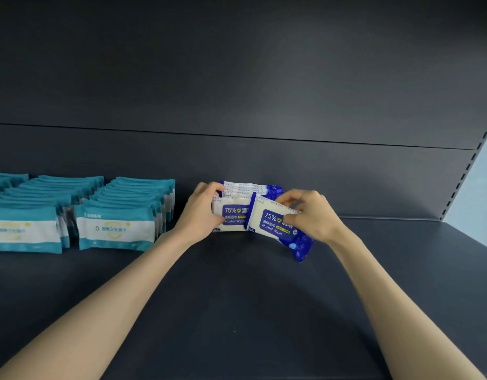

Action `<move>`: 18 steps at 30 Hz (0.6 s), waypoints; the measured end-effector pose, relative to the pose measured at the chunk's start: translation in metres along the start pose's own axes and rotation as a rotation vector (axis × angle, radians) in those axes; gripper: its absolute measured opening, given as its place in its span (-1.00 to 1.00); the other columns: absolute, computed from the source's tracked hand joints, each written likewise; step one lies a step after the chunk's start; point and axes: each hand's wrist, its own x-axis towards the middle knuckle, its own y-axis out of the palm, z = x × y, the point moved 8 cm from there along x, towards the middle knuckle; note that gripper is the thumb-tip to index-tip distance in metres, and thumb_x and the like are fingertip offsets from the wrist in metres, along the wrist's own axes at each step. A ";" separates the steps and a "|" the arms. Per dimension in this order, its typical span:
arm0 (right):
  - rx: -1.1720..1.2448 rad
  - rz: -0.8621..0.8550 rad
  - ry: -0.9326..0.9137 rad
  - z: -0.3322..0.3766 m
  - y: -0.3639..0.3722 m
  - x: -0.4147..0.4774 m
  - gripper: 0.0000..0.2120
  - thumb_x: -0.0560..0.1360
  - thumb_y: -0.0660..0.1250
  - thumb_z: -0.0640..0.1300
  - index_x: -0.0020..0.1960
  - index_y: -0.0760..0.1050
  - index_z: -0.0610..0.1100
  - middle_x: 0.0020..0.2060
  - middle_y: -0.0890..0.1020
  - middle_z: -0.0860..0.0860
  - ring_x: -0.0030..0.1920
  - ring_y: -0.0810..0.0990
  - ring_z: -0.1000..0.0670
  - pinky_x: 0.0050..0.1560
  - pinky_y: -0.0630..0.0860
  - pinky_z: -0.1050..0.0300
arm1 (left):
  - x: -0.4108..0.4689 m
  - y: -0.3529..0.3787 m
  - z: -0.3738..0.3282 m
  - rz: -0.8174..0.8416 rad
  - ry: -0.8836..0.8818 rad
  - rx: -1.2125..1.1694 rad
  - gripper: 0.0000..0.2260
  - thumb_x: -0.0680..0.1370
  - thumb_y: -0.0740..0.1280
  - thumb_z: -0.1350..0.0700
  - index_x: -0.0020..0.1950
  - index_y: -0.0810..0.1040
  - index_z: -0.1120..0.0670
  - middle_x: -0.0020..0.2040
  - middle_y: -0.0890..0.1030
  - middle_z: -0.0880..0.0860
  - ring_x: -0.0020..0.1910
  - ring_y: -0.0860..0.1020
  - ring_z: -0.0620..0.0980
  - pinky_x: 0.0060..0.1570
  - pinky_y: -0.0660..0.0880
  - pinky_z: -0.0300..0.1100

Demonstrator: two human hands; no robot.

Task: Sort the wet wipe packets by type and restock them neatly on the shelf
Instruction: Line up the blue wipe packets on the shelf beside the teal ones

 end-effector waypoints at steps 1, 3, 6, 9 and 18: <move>-0.017 0.014 -0.006 0.001 0.001 0.000 -0.76 0.44 0.37 -0.31 0.08 0.55 -0.12 -0.10 0.60 0.07 -0.08 0.58 0.09 -0.24 0.51 0.30 | 0.000 0.001 -0.002 -0.005 0.021 -0.021 -0.51 0.39 0.44 0.35 0.27 0.42 0.12 0.10 0.36 -0.01 0.02 0.49 -0.02 -0.07 0.46 -0.26; -0.021 0.029 -0.005 0.003 0.002 0.002 -0.74 0.45 0.37 -0.32 0.11 0.55 -0.12 -0.10 0.59 0.06 -0.07 0.57 0.09 -0.25 0.51 0.30 | 0.001 0.005 -0.007 -0.014 0.047 -0.044 -0.50 0.40 0.43 0.36 0.30 0.41 0.12 0.12 0.35 0.00 0.05 0.48 -0.04 0.06 0.50 -0.17; -0.035 0.010 -0.015 0.007 0.003 0.006 -0.73 0.42 0.38 -0.36 0.07 0.58 -0.12 -0.15 0.59 0.07 -0.11 0.56 0.09 -0.25 0.50 0.34 | 0.000 0.011 -0.009 -0.028 0.067 -0.031 -0.49 0.44 0.43 0.32 0.34 0.37 0.11 0.22 0.36 0.05 0.13 0.47 -0.05 0.15 0.47 -0.16; -0.076 -0.017 -0.057 0.015 0.005 0.012 -0.74 0.39 0.39 -0.40 0.01 0.61 -0.14 -0.22 0.58 0.11 -0.19 0.53 0.13 -0.27 0.44 0.46 | -0.002 0.002 -0.006 -0.052 0.093 -0.042 -0.48 0.43 0.43 0.30 0.35 0.39 0.09 0.24 0.38 0.02 0.21 0.42 -0.05 0.21 0.37 -0.21; -0.243 -0.063 -0.173 0.035 0.031 0.028 -0.71 0.44 0.44 -0.23 0.15 0.58 -0.12 0.12 0.59 0.00 0.09 0.43 0.06 0.08 0.45 0.16 | -0.007 0.008 0.001 -0.003 0.126 0.041 -0.35 0.41 0.50 0.05 0.45 0.34 0.10 0.38 0.34 -0.02 0.33 0.29 -0.05 0.28 0.29 -0.18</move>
